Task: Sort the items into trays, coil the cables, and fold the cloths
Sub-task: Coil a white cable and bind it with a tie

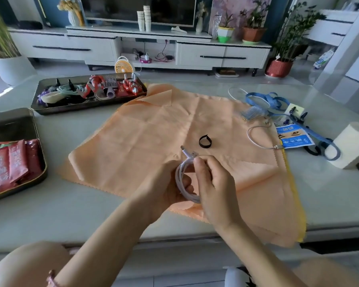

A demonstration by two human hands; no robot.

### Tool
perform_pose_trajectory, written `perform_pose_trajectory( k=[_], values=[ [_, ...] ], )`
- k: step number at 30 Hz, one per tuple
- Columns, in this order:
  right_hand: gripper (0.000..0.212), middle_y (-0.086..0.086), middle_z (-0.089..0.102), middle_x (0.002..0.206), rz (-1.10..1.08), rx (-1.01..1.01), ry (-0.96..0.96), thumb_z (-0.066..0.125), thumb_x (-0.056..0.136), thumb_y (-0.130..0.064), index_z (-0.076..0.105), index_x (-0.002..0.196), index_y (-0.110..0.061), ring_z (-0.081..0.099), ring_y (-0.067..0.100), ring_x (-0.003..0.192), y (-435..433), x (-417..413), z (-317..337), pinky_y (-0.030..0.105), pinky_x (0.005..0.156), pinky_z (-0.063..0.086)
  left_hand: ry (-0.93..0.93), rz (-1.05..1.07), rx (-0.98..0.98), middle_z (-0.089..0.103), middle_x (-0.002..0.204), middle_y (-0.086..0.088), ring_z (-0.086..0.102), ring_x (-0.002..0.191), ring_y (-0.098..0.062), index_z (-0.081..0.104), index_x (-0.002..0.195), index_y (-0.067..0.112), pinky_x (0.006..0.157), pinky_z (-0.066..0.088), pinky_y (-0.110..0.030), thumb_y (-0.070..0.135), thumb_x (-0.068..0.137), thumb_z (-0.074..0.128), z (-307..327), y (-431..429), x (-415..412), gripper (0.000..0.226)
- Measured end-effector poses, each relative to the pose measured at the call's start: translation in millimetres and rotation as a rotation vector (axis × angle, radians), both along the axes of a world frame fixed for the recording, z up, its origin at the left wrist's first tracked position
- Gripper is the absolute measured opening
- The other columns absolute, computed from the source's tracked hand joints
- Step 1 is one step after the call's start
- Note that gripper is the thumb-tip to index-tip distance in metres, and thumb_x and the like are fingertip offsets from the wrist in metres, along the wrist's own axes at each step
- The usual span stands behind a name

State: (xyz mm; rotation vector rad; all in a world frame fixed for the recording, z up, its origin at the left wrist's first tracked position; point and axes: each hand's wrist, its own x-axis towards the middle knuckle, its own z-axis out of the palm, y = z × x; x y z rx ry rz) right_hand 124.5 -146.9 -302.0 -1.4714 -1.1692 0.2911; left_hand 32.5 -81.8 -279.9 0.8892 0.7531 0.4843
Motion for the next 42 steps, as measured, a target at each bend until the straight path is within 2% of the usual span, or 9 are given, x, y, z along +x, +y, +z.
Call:
perform_pose_trajectory(
  k=[4,8,12,17,20,24,34,37,42],
  values=[
    [0.025,-0.015,0.059,0.073,-0.034,-0.068,-0.271,0.039,0.095,-0.032,0.061,0.086,-0.022,0.056,0.004,0.069,-2,2,-7,0.018,0.062,0.043,0.069,0.03,0.101,0.049,0.045,0.0,0.047,0.041,-0.01,0.06,0.043,0.018,0.045,0.046,-0.02,0.042,0.097,0.023,-6,-7,6,0.07],
    [0.023,-0.011,0.06,0.072,0.032,-0.06,-0.323,0.039,0.096,-0.031,0.057,0.083,-0.022,0.057,0.008,0.068,-1,5,-5,0.03,0.064,0.046,0.125,0.091,0.155,0.065,0.068,-0.01,0.063,0.059,-0.016,0.067,0.077,0.01,0.057,0.054,-0.024,0.069,0.087,0.025,-11,-10,7,0.073],
    [0.01,-0.011,0.068,0.079,0.095,-0.076,-0.196,0.042,0.097,-0.031,0.042,0.104,-0.038,0.065,0.006,0.071,-2,-1,-8,0.029,0.063,0.051,0.17,0.224,0.194,0.056,0.071,-0.013,0.053,0.06,-0.021,0.059,0.069,0.011,0.056,0.045,-0.027,0.029,0.091,0.041,-9,-8,7,0.033],
    [0.021,-0.005,0.07,0.089,0.11,-0.073,0.231,0.054,0.091,-0.033,0.049,0.112,-0.033,0.066,0.002,0.079,1,0,-3,0.012,0.065,0.047,0.174,0.197,0.224,0.053,0.06,-0.011,0.05,0.054,-0.021,0.056,0.067,0.008,0.055,0.046,-0.028,0.018,0.09,0.037,-8,-3,5,0.031],
    [0.016,0.0,0.069,0.071,0.102,-0.089,0.288,0.057,0.091,-0.031,0.061,0.098,-0.018,0.062,0.004,0.062,3,2,-2,0.01,0.057,0.043,0.159,0.129,0.238,0.042,0.043,0.001,0.041,0.039,-0.014,0.055,0.048,0.016,0.046,0.041,-0.025,0.016,0.093,0.036,-7,-3,5,0.049],
    [0.015,-0.013,0.056,0.052,0.004,-0.088,0.43,0.058,0.09,-0.019,0.06,0.077,-0.012,0.049,0.0,0.048,7,4,-4,0.012,0.049,0.038,0.112,0.11,0.227,0.044,0.043,0.0,0.044,0.04,-0.013,0.056,0.055,0.012,0.048,0.043,-0.027,0.013,0.094,0.036,-5,-6,7,0.045],
    [0.014,-0.004,0.064,0.061,-0.208,0.033,0.362,0.05,0.08,-0.017,0.054,0.068,-0.018,0.061,0.02,0.06,14,14,-4,0.035,0.061,0.049,0.012,-0.049,0.104,0.067,0.063,-0.011,0.065,0.054,-0.02,0.071,0.063,0.007,0.056,0.057,-0.029,-0.006,0.087,0.036,4,-6,1,0.044],
    [0.014,-0.01,0.058,0.055,-0.163,0.037,0.227,0.053,0.082,-0.015,0.055,0.069,-0.02,0.053,0.004,0.052,13,11,-5,0.019,0.054,0.041,0.074,-0.011,0.046,0.06,0.06,-0.01,0.059,0.055,-0.023,0.067,0.059,0.009,0.068,0.056,-0.038,0.013,0.091,0.038,-1,-7,3,0.043],
    [0.01,-0.003,0.062,0.064,-0.124,0.052,0.185,0.056,0.084,-0.022,0.054,0.074,-0.022,0.06,0.013,0.058,12,8,-9,0.017,0.054,0.045,0.174,-0.109,0.172,0.069,0.088,-0.016,0.067,0.072,-0.021,0.065,0.099,0.006,0.073,0.058,-0.034,0.048,0.097,0.035,-10,-4,1,0.051]
  ],
)
